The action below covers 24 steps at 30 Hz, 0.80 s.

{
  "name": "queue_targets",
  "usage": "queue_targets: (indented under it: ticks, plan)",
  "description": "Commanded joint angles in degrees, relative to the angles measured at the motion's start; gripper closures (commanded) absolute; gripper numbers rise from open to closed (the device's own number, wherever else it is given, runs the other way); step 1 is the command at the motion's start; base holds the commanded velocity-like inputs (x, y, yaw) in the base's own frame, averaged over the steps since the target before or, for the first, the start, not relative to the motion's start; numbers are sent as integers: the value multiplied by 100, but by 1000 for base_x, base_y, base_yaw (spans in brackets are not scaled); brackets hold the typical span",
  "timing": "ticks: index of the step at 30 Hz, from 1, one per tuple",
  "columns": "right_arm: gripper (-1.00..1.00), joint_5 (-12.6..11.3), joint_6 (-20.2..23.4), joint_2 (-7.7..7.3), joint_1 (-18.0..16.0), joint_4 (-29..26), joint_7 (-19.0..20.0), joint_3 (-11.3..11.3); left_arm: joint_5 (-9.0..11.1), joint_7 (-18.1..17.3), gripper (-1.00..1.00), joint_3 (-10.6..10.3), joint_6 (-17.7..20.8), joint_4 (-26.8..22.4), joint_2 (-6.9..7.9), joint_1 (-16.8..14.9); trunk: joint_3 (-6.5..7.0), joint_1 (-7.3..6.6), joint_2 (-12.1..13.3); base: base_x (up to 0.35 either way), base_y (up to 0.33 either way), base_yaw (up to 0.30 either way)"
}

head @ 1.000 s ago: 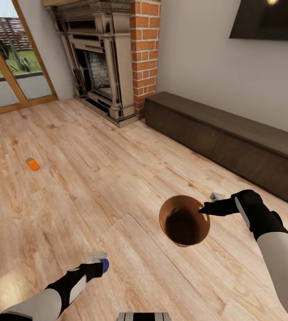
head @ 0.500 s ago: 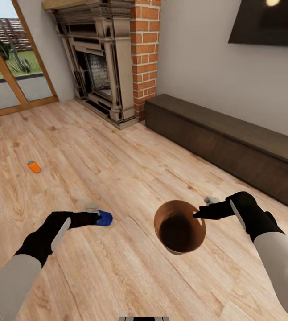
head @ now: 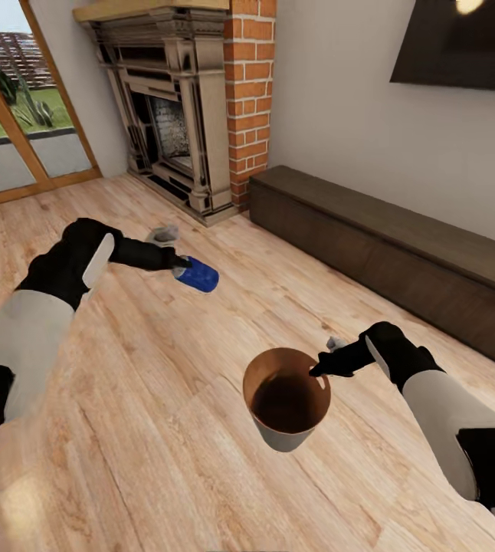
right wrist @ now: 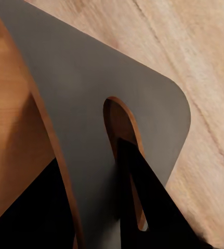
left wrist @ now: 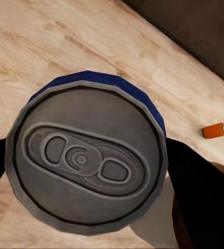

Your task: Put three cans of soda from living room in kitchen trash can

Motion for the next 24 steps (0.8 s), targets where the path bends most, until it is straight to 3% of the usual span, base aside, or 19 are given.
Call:
queue_targets:
  ticks: [1,2,3,6,8,12,16,24]
  plan:
    - [100,-253,112,32,-39,19,30,-23,59,-114,100,-227,22,293,-43,-281,18,-23,41,0,0,0]
    - [100,-251,112,65,-74,35,30,-16,59,-210,100,-463,22,571,-104,-525,36,-45,81,0,0,0]
    - [100,-248,112,133,-151,59,24,-4,60,-389,100,-964,22,1116,-299,-965,54,-67,121,0,0,0]
    - [100,-246,112,217,-270,86,5,7,61,-604,100,-1600,22,1875,-712,-1468,108,-133,241,0,0,0]
    - [100,-245,112,288,-412,105,-8,13,56,-851,100,-2057,22,2533,-1150,-1902,144,-177,322,0,0,0]
    - [100,-244,112,313,-679,378,-14,14,53,-1214,100,-2311,22,2921,-1393,-2138,216,-265,482,0,0,0]
    - [100,-241,112,305,-971,752,-29,12,48,-1510,100,-2456,22,3135,-1480,-2194,287,-353,642,0,0,0]
    - [100,-241,112,334,-1145,979,-148,9,46,-2359,100,-3283,22,3196,-1704,-2209,341,-419,763,0,0,0]
